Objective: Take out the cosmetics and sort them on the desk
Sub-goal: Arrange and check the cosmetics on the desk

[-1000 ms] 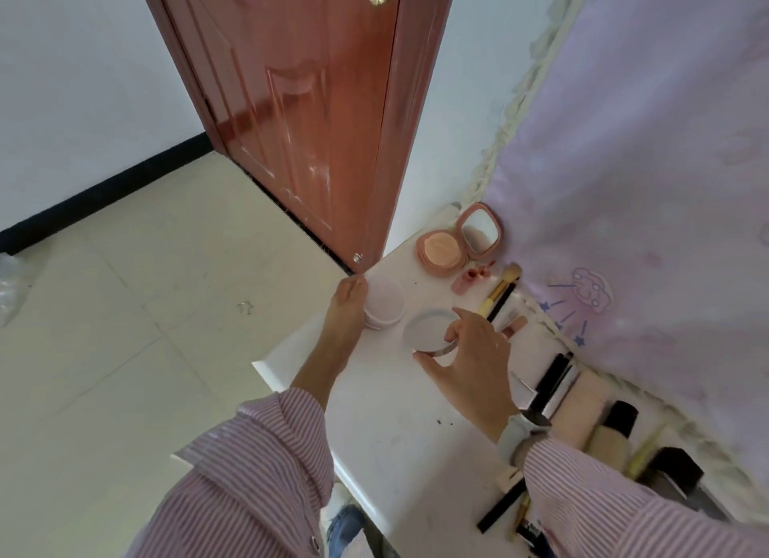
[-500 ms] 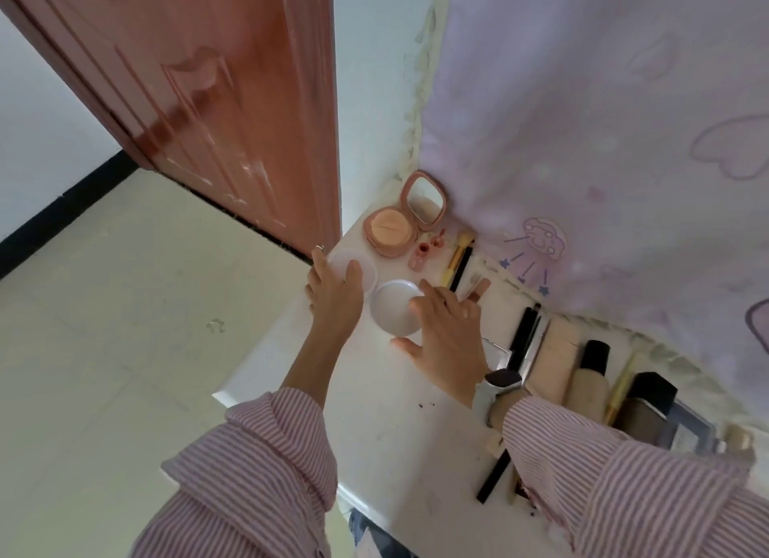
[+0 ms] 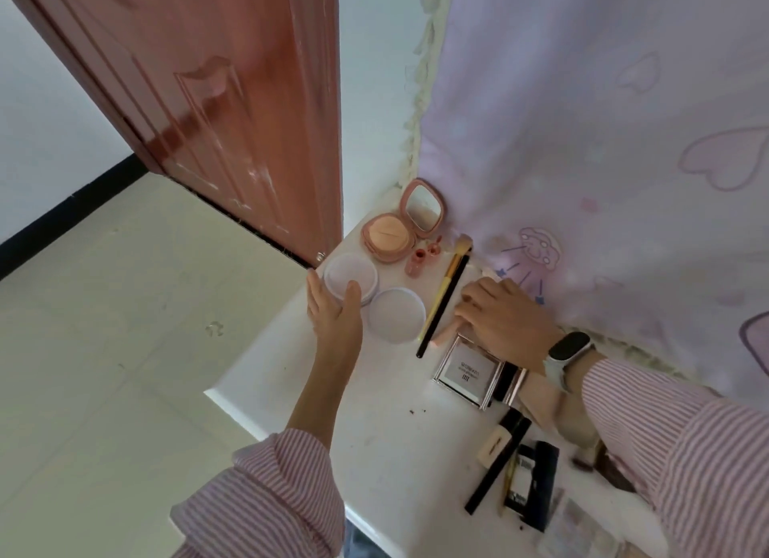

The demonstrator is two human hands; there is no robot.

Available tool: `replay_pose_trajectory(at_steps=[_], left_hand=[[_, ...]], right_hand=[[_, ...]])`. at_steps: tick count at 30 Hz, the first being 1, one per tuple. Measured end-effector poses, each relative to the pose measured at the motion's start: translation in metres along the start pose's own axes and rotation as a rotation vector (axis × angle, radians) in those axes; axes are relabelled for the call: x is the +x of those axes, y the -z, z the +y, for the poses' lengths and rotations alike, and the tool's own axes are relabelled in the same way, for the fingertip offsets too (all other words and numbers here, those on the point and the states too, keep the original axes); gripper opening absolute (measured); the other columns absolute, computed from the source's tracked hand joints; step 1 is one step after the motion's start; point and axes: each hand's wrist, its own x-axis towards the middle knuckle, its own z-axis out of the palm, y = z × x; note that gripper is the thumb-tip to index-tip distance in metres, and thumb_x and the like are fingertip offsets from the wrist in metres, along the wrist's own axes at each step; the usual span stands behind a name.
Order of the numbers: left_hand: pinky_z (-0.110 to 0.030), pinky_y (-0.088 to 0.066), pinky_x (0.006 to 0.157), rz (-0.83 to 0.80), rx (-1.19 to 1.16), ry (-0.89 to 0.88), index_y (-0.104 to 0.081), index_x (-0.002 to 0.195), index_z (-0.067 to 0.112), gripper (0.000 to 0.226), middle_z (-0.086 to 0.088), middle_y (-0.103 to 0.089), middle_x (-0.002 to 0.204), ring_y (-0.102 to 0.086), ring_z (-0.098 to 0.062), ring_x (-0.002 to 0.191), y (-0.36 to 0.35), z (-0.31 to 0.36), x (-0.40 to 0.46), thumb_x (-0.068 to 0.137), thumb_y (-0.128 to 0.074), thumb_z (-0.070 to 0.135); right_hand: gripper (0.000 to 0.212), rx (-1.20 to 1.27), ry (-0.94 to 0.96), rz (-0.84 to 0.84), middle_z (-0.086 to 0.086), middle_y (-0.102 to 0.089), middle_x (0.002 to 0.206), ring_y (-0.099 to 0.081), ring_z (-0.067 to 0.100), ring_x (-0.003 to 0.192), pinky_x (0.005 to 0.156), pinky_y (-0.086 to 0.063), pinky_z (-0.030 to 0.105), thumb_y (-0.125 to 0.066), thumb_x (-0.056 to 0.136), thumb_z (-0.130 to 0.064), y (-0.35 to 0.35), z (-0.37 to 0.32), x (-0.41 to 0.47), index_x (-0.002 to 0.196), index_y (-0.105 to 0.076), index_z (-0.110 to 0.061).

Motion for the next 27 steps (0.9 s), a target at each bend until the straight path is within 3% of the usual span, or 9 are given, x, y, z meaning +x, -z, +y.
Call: replay_pose_trajectory(at_steps=[5, 7, 9, 11, 15, 18, 20, 23, 27], left_hand=[[-0.047, -0.029, 0.11, 0.045, -0.012, -0.067, -0.019, 0.145, 0.017, 0.057, -0.003, -0.014, 0.151, -0.029, -0.026, 0.134, 0.011, -0.029, -0.026, 0.095, -0.046, 0.018], [-0.044, -0.036, 0.105, 0.113, -0.004, -0.094, -0.029, 0.141, 0.015, 0.05, -0.003, -0.025, 0.145, -0.039, -0.026, 0.127, 0.013, -0.037, -0.037, 0.094, -0.046, 0.013], [-0.037, -0.042, 0.097, 0.229, 0.04, -0.187, -0.044, 0.131, 0.011, 0.04, -0.001, -0.039, 0.131, -0.044, -0.024, 0.121, 0.012, -0.041, -0.05, 0.092, -0.048, 0.008], [-0.033, -0.045, 0.087, 0.28, 0.106, -0.297, -0.055, 0.118, 0.01, 0.028, 0.004, -0.049, 0.114, -0.05, -0.023, 0.111, 0.007, -0.043, -0.066, 0.09, -0.052, 0.006], [-0.023, -0.049, 0.073, 0.033, 0.19, -0.491, -0.056, 0.112, 0.024, 0.023, 0.01, -0.059, 0.1, -0.058, -0.007, 0.089, -0.016, -0.04, -0.098, 0.089, -0.057, 0.025], [-0.008, -0.044, 0.067, -0.139, 0.161, -0.56, -0.053, 0.11, 0.034, 0.024, 0.018, -0.059, 0.089, -0.058, 0.001, 0.077, -0.031, -0.042, -0.116, 0.087, -0.059, 0.031], [-0.007, -0.042, 0.062, -0.102, 0.162, -0.615, -0.063, 0.102, 0.025, 0.017, 0.018, -0.057, 0.079, -0.056, 0.0, 0.07, -0.035, -0.045, -0.123, 0.088, -0.057, 0.032], [-0.014, -0.042, 0.055, 0.002, 0.258, -0.709, -0.065, 0.093, 0.007, 0.031, 0.012, -0.054, 0.076, -0.051, -0.005, 0.062, -0.038, -0.05, -0.13, 0.092, -0.049, 0.034], [-0.024, -0.038, 0.042, 0.06, 0.408, -0.731, -0.062, 0.084, 0.004, 0.062, -0.001, -0.059, 0.078, -0.051, -0.015, 0.053, -0.041, -0.051, -0.14, 0.096, -0.018, 0.047]], right_hand=[[0.016, -0.09, 0.077, -0.029, 0.008, -0.059, 0.099, -0.055, 0.026, 0.088, 0.078, -0.047, 0.039, -0.056, 0.081, -0.01, 0.0, 0.009, 0.001, 0.097, -0.06, -0.01], [0.016, -0.016, 0.054, 0.08, 0.009, -0.062, 0.085, -0.059, 0.027, 0.074, 0.064, -0.049, 0.036, -0.069, 0.071, -0.006, 0.005, 0.015, -0.006, 0.086, -0.063, -0.007], [0.014, 0.281, -0.084, 0.149, 0.004, -0.059, 0.079, -0.058, 0.022, 0.071, 0.055, -0.044, 0.028, -0.068, 0.073, -0.003, 0.011, 0.015, -0.016, 0.084, -0.06, -0.009], [0.014, 0.692, -0.347, 0.224, -0.007, -0.056, 0.071, -0.054, 0.004, 0.066, 0.057, -0.038, 0.011, -0.061, 0.082, -0.009, 0.02, 0.007, -0.024, 0.08, -0.052, -0.019], [0.013, 1.581, -0.548, 0.194, -0.007, -0.061, 0.057, -0.051, 0.004, 0.052, 0.051, -0.042, 0.012, -0.056, 0.084, -0.003, 0.036, -0.022, -0.04, 0.082, -0.054, -0.015], [0.019, 1.908, -0.59, 0.165, 0.002, -0.057, 0.059, -0.045, 0.012, 0.051, 0.047, -0.038, 0.019, -0.056, 0.084, 0.0, 0.035, -0.048, -0.058, 0.074, -0.06, -0.016], [0.016, 1.977, -0.629, 0.149, 0.003, -0.054, 0.057, -0.042, 0.013, 0.05, 0.045, -0.034, 0.019, -0.062, 0.081, -0.01, 0.034, -0.057, -0.066, 0.067, -0.063, -0.017], [0.024, 1.969, -0.691, 0.173, -0.005, -0.046, 0.046, -0.034, 0.008, 0.042, 0.042, -0.031, 0.018, -0.062, 0.076, -0.034, 0.034, -0.059, -0.075, 0.07, -0.065, -0.011], [0.019, 1.893, -0.605, 0.203, -0.01, -0.047, 0.048, -0.039, 0.005, 0.045, 0.048, -0.036, 0.017, -0.055, 0.085, -0.026, 0.034, -0.063, -0.084, 0.079, -0.06, -0.009]])
